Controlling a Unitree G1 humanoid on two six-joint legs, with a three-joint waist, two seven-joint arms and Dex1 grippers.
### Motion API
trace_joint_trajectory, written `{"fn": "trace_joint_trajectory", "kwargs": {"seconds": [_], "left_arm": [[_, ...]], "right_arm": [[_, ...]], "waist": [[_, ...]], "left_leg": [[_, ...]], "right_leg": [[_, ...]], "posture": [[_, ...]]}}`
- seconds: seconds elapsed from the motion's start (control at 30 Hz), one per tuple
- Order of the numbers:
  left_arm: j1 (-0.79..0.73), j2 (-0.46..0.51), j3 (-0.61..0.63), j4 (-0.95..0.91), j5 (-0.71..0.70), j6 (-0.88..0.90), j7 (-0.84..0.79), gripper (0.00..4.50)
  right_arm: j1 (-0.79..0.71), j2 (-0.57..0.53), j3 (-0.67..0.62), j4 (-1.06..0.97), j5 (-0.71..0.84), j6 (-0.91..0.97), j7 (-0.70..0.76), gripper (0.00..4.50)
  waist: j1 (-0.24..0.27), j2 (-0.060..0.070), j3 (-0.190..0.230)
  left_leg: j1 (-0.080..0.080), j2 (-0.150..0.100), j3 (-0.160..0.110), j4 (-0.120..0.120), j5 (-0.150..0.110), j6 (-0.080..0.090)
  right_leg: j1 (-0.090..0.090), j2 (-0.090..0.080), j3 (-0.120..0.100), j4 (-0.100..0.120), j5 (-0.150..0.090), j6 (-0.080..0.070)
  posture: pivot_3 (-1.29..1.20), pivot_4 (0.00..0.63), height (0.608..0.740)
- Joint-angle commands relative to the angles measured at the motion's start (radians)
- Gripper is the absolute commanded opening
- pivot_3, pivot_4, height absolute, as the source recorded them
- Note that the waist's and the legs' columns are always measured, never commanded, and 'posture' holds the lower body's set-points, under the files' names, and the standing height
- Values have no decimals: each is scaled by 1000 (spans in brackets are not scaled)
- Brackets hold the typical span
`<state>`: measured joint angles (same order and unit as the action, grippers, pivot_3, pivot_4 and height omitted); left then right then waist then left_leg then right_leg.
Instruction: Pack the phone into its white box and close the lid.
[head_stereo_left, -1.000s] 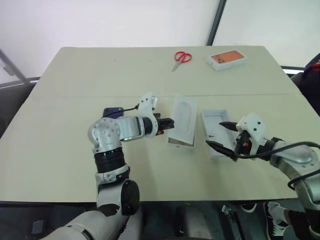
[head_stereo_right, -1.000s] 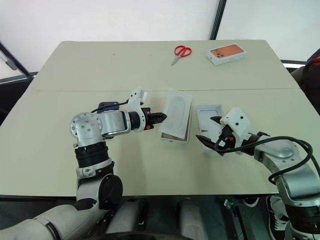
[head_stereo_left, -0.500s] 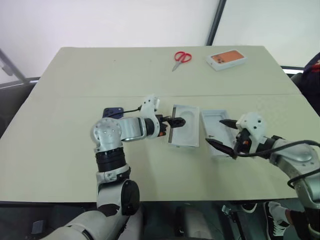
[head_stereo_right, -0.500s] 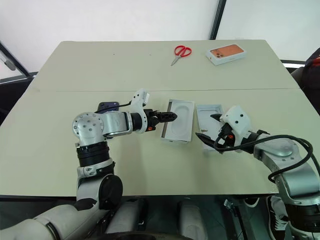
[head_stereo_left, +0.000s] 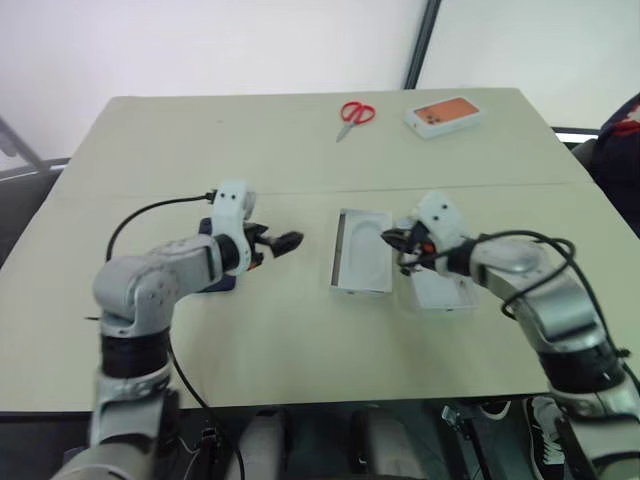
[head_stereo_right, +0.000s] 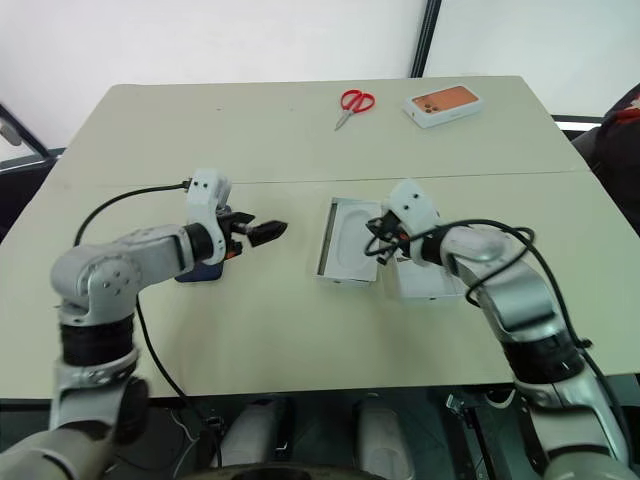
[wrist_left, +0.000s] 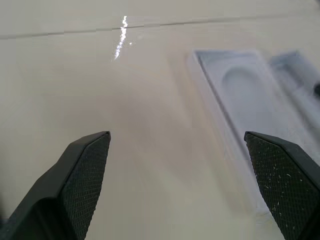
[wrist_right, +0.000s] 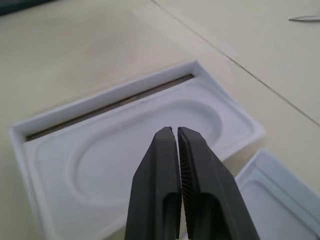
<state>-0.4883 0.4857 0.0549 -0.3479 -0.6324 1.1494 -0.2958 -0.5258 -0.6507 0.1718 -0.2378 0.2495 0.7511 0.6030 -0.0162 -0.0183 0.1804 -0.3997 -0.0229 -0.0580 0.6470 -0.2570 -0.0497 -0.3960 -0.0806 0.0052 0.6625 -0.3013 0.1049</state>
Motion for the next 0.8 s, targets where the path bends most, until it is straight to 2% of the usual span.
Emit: {"fn": "trace_joint_trajectory", "kwargs": {"seconds": [0.03,0.17,0.33,0.53,0.8], "left_arm": [[99,99,-81,-67,147,-334,-170,4500],[203,136,-63,-66,169,-527,-304,4500],[289,188,-59,-69,145,-589,-448,4500],[302,170,-60,-69,158,-584,-446,4500],[321,146,-55,-86,157,-571,-426,4500]], "right_arm": [[-64,12,58,41,-81,1,-19,25],[-115,40,103,103,-139,-34,-16,25],[-213,109,192,309,-249,-82,-40,25],[-275,170,231,484,-333,-154,-32,25],[-320,269,208,587,-357,-226,-32,25]], "waist": [[4,1,0],[12,0,0],[1,1,0],[0,1,0],[-4,1,0]], "left_leg": [[0,0,1,-1,0,0],[-7,1,-1,2,-1,2],[-8,0,0,2,-3,6],[-8,2,0,2,-3,7],[-7,2,0,2,-3,7]], "right_leg": [[-1,0,1,0,0,0],[-5,-2,0,-1,0,-1],[-6,-2,0,0,1,-1],[-8,0,-1,2,1,-1],[-8,1,-1,3,1,-1]], "posture": [[0,150,740],[0,150,740],[0,150,740],[0,150,740],[0,150,740]]}}
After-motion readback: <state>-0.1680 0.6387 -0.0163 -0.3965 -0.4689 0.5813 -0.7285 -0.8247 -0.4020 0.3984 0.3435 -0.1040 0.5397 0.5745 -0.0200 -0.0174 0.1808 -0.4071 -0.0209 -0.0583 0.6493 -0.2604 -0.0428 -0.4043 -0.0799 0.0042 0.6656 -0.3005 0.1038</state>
